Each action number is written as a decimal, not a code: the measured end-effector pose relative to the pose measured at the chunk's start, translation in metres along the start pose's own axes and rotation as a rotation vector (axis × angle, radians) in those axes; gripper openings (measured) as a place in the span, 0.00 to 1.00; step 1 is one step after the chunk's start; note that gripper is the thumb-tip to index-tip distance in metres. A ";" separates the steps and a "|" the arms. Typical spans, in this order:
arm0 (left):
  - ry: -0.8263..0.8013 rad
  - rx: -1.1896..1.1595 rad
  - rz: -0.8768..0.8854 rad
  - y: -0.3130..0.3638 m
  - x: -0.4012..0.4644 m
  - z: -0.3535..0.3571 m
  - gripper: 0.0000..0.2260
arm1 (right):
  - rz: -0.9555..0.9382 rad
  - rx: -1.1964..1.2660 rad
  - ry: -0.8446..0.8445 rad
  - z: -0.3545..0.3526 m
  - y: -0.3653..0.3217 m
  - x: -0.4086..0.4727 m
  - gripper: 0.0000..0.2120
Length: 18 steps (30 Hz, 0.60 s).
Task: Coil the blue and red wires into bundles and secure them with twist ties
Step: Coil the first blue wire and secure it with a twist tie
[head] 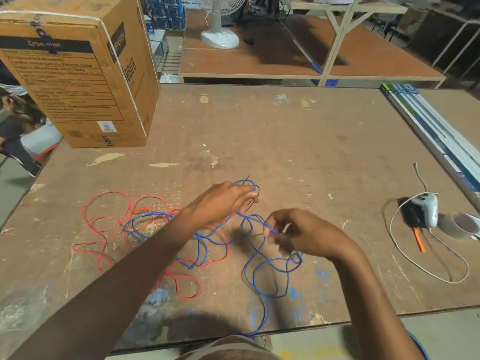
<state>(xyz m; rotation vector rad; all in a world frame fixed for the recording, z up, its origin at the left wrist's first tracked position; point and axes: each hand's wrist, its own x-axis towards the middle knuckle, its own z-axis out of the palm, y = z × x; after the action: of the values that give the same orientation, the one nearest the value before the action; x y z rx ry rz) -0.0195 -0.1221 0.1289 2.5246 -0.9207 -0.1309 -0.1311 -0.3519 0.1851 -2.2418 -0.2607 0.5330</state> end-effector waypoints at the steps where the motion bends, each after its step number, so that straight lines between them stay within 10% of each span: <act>1: -0.055 -0.050 -0.011 0.002 -0.003 -0.005 0.15 | -0.017 0.001 0.099 -0.009 0.001 -0.001 0.06; 10: -0.220 -0.943 0.022 0.043 -0.037 -0.010 0.21 | -0.229 0.161 0.580 -0.049 0.021 0.024 0.12; 18: -0.017 -1.169 -0.011 0.071 -0.035 -0.008 0.19 | -0.283 0.232 0.519 0.001 0.046 0.063 0.07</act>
<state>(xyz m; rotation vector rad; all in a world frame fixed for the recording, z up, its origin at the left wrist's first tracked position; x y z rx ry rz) -0.0864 -0.1447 0.1651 1.4338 -0.5576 -0.5189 -0.0749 -0.3600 0.1314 -1.9893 -0.2263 -0.1656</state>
